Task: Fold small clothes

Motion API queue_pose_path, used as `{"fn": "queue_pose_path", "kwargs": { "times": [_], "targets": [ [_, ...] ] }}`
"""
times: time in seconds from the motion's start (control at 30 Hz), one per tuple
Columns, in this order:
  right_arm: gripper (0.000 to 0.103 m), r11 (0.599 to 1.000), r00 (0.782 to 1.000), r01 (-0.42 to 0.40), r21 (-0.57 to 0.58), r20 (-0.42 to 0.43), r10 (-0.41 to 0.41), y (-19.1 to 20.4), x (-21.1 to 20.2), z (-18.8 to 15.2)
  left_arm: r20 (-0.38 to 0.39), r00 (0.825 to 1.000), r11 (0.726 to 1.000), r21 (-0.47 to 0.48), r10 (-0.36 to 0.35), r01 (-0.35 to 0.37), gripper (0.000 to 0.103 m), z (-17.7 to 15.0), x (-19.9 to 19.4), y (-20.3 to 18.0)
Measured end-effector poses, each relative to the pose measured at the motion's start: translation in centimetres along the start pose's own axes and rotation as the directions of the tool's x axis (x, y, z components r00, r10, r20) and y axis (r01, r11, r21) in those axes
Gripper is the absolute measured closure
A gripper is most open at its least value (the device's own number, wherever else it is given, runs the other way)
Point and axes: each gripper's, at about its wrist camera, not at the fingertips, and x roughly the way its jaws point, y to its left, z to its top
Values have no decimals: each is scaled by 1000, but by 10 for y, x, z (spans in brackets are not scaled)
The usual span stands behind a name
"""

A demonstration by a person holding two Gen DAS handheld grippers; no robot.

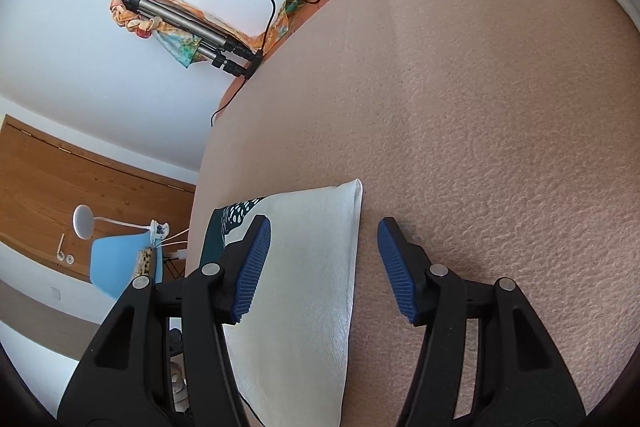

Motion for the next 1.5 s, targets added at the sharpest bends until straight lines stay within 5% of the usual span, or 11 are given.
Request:
{"fn": "queue_pose_path", "kwargs": {
  "times": [0.23,0.4,0.6,0.67,0.73,0.77,0.9,1.03,1.5],
  "targets": [
    [46,998,999,-33,-55,-14,32,10,14,-8,-10,1000,998,67,-6,7,44,0,11,-12],
    [51,997,999,-48,-59,-22,47,16,25,-14,-41,999,998,65,-8,11,71,2,19,-12],
    [54,996,999,-43,-78,-26,41,26,37,-21,-43,998,996,85,36,-32,91,6,25,-14],
    [59,997,999,-34,-67,-19,32,26,38,-22,-29,997,990,125,75,-71,93,5,27,-21],
    [88,999,999,-16,-46,-49,14,25,46,-25,-16,994,980,166,112,-107,94,3,29,-29],
    [92,999,998,-4,-48,-58,1,25,51,-29,-2,991,971,197,135,-132,95,2,29,-34],
    [95,977,991,120,-177,-39,-128,51,53,-32,74,978,915,344,196,-210,98,-7,24,-58],
    [96,950,981,189,-250,-6,-196,72,50,-35,107,975,901,374,192,-219,99,-8,18,-66],
    [97,909,974,224,-352,111,-197,120,15,-38,154,975,914,351,159,-205,100,-3,10,-69]
  ]
}}
